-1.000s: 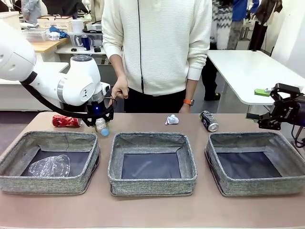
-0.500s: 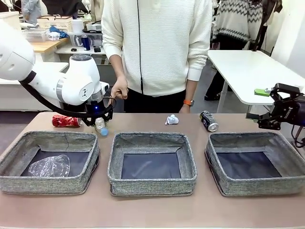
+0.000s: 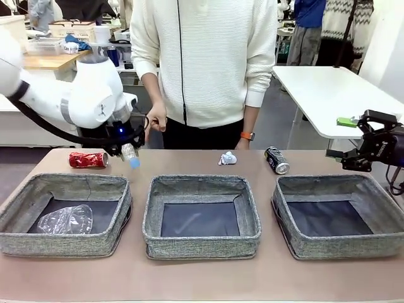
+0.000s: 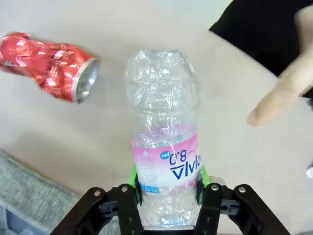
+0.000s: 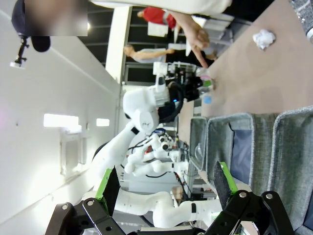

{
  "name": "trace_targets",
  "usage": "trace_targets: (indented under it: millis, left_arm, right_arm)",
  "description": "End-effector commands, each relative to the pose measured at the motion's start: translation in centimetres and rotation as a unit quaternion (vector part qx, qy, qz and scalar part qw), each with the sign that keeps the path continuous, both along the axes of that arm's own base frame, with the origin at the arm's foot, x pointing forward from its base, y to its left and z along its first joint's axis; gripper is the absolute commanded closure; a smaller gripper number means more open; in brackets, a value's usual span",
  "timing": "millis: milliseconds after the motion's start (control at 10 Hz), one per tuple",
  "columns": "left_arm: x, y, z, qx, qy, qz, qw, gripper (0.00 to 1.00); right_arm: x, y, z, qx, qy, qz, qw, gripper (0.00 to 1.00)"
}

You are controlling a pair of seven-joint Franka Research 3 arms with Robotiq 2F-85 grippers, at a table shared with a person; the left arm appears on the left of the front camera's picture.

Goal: Sort the waste into the appropriate baskets.
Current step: Pick up the waste item pointed out by the person.

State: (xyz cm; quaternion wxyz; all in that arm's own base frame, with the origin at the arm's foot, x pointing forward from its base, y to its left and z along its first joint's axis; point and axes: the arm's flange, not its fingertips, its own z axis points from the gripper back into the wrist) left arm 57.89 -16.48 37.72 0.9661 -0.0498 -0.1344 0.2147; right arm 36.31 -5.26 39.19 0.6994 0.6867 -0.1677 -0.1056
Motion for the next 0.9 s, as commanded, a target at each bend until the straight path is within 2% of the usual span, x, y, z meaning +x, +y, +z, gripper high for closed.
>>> trace_targets:
  millis: [0,100,200,400,500,600,700,800]
  left_arm:
    - [-4.4,1.7,4.6,0.006,-0.016,0.001,1.0,0.53]
    - [-6.5,2.1,7.3,-0.01,-0.017,-0.021,1.0,0.53]
    - [-9.9,2.5,10.1,-0.032,-0.011,-0.056,0.998,0.53]
    - [-18.5,2.0,13.2,-0.07,0.033,-0.154,0.985,0.53]
    - [-23.2,1.2,13.5,-0.079,0.044,-0.188,0.978,0.53]
    - [-28.2,0.2,12.7,-0.056,0.015,-0.202,0.978,0.53]
    - [-30.6,-0.1,12.2,-0.037,0.019,-0.251,0.967,0.53]
    - [-30.4,0.0,12.2,-0.064,-0.006,-0.226,0.972,0.53]
  right_arm:
    - [0.0,0.0,0.5,0.009,0.007,-0.003,1.0,0.0]
    - [0.0,0.0,0.5,0.009,0.007,-0.003,1.0,0.0]
    - [0.0,0.0,0.5,0.009,0.007,-0.003,1.0,0.0]
    - [0.0,0.0,0.5,0.009,0.007,-0.003,1.0,0.0]
    - [0.0,0.0,0.5,0.009,0.007,-0.003,1.0,0.0]
    - [0.0,0.0,0.5,0.009,0.007,-0.003,1.0,0.0]
    - [0.0,0.0,0.5,0.009,0.007,-0.003,1.0,0.0]
    - [0.0,0.0,0.5,0.009,0.007,-0.003,1.0,0.0]
